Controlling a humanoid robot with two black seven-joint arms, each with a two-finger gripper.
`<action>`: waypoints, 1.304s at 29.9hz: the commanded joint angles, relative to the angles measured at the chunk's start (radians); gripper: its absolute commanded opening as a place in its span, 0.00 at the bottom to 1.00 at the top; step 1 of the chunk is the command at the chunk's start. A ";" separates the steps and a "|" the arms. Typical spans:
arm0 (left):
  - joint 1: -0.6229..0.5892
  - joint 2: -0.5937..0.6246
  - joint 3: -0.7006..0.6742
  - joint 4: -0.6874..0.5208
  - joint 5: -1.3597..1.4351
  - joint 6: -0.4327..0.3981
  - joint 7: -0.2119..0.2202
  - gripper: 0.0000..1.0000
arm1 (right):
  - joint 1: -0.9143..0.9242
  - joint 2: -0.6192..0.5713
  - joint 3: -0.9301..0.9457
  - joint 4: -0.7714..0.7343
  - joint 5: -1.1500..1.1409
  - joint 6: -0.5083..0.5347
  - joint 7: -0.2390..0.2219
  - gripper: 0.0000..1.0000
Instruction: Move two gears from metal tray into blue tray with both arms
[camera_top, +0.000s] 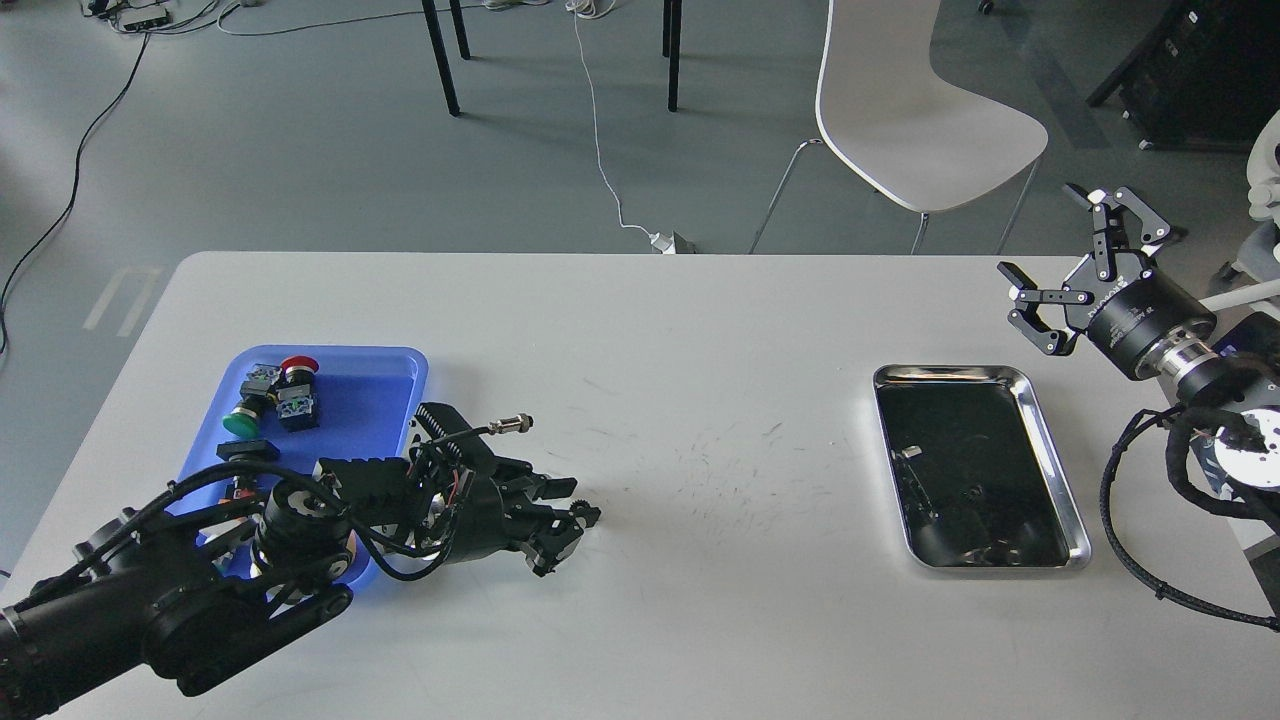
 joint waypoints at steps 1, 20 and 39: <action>0.004 0.001 0.001 -0.004 0.000 0.002 0.001 0.43 | 0.003 0.000 0.000 0.001 0.000 0.000 0.000 0.94; 0.004 0.006 -0.001 -0.006 0.000 0.003 0.004 0.07 | 0.004 0.000 0.000 0.003 0.000 0.000 0.000 0.94; -0.109 0.349 -0.022 -0.159 0.000 0.089 -0.014 0.06 | 0.007 0.014 0.000 0.001 -0.001 -0.002 0.000 0.94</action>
